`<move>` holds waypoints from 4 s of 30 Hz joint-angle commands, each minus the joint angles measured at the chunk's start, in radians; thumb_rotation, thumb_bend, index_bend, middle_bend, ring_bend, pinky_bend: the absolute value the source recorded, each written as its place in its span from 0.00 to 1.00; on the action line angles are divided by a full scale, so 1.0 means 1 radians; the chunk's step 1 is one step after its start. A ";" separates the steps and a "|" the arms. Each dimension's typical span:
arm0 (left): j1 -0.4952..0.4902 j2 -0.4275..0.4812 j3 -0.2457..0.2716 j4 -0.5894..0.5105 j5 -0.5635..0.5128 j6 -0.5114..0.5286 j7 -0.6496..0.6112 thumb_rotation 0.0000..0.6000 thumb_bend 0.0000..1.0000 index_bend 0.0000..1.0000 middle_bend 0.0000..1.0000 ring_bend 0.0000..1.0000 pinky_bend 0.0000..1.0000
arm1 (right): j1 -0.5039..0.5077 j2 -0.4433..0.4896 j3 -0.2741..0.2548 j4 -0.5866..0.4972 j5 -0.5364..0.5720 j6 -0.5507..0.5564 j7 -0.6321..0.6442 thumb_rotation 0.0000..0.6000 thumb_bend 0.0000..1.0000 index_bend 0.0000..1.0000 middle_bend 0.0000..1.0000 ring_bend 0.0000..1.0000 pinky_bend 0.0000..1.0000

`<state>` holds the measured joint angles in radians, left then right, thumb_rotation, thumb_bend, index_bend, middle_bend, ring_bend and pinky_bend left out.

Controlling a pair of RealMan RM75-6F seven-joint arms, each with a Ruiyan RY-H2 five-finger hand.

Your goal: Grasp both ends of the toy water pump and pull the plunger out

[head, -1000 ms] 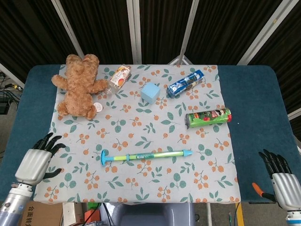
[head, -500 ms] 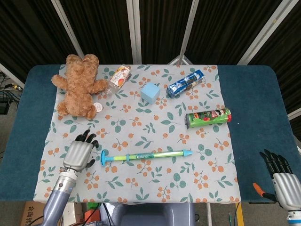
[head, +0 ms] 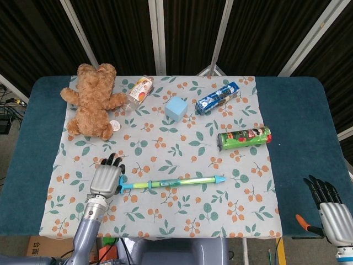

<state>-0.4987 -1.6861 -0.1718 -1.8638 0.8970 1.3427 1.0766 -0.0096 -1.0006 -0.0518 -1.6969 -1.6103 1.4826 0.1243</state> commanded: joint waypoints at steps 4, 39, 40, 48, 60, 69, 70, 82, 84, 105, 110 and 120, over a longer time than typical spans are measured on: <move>-0.028 -0.045 -0.003 0.033 -0.057 0.016 0.021 1.00 0.36 0.45 0.19 0.08 0.22 | 0.001 0.000 -0.001 0.000 -0.001 -0.001 0.004 1.00 0.28 0.00 0.00 0.00 0.00; -0.093 -0.141 0.038 0.112 -0.167 0.062 0.004 1.00 0.49 0.56 0.21 0.09 0.22 | 0.004 0.006 -0.006 -0.001 -0.007 -0.004 0.030 1.00 0.28 0.00 0.00 0.00 0.00; -0.093 -0.141 0.040 0.113 -0.164 0.064 0.001 1.00 0.49 0.56 0.21 0.09 0.23 | 0.004 0.006 -0.006 -0.001 -0.007 -0.004 0.030 1.00 0.28 0.00 0.00 0.00 0.00; -0.090 -0.120 0.050 0.121 -0.153 0.071 -0.013 1.00 0.52 0.59 0.21 0.09 0.23 | 0.004 0.006 -0.006 0.000 -0.009 -0.002 0.029 1.00 0.28 0.00 0.00 0.00 0.00; -0.087 -0.041 0.040 0.066 -0.141 0.053 -0.064 1.00 0.52 0.60 0.22 0.09 0.23 | 0.061 0.036 -0.013 -0.121 -0.013 -0.103 0.039 1.00 0.28 0.00 0.00 0.00 0.00; -0.099 -0.020 0.041 0.031 -0.141 0.055 -0.062 1.00 0.52 0.60 0.22 0.09 0.23 | 0.197 0.010 0.056 -0.334 0.069 -0.281 -0.149 1.00 0.28 0.10 0.00 0.00 0.00; -0.100 -0.020 0.043 0.030 -0.140 0.055 -0.062 1.00 0.52 0.60 0.22 0.09 0.23 | 0.214 0.000 0.067 -0.356 0.096 -0.305 -0.175 1.00 0.28 0.10 0.00 0.00 0.00; -0.111 -0.024 0.044 0.030 -0.153 0.065 -0.058 1.00 0.52 0.60 0.22 0.09 0.23 | 0.431 -0.206 0.162 -0.461 0.537 -0.450 -0.579 1.00 0.28 0.20 0.00 0.00 0.00; -0.113 -0.025 0.044 0.025 -0.156 0.068 -0.057 1.00 0.52 0.60 0.22 0.09 0.23 | 0.459 -0.250 0.162 -0.453 0.604 -0.441 -0.633 1.00 0.28 0.21 0.00 0.00 0.00; -0.128 -0.034 0.064 0.006 -0.159 0.089 -0.036 1.00 0.52 0.60 0.22 0.09 0.23 | 0.599 -0.488 0.169 -0.283 0.954 -0.324 -0.808 1.00 0.28 0.30 0.00 0.00 0.00; -0.132 -0.027 0.065 -0.006 -0.151 0.096 -0.030 1.00 0.52 0.60 0.22 0.09 0.23 | 0.612 -0.513 0.165 -0.239 0.978 -0.310 -0.810 1.00 0.28 0.37 0.02 0.00 0.00; -0.137 -0.026 0.072 -0.017 -0.145 0.102 -0.022 1.00 0.52 0.60 0.22 0.09 0.23 | 0.628 -0.543 0.170 -0.205 0.994 -0.302 -0.790 1.00 0.28 0.39 0.04 0.00 0.00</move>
<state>-0.6358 -1.7114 -0.1002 -1.8809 0.7516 1.4450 1.0540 0.6174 -1.5432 0.1181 -1.9031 -0.6164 1.1803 -0.6655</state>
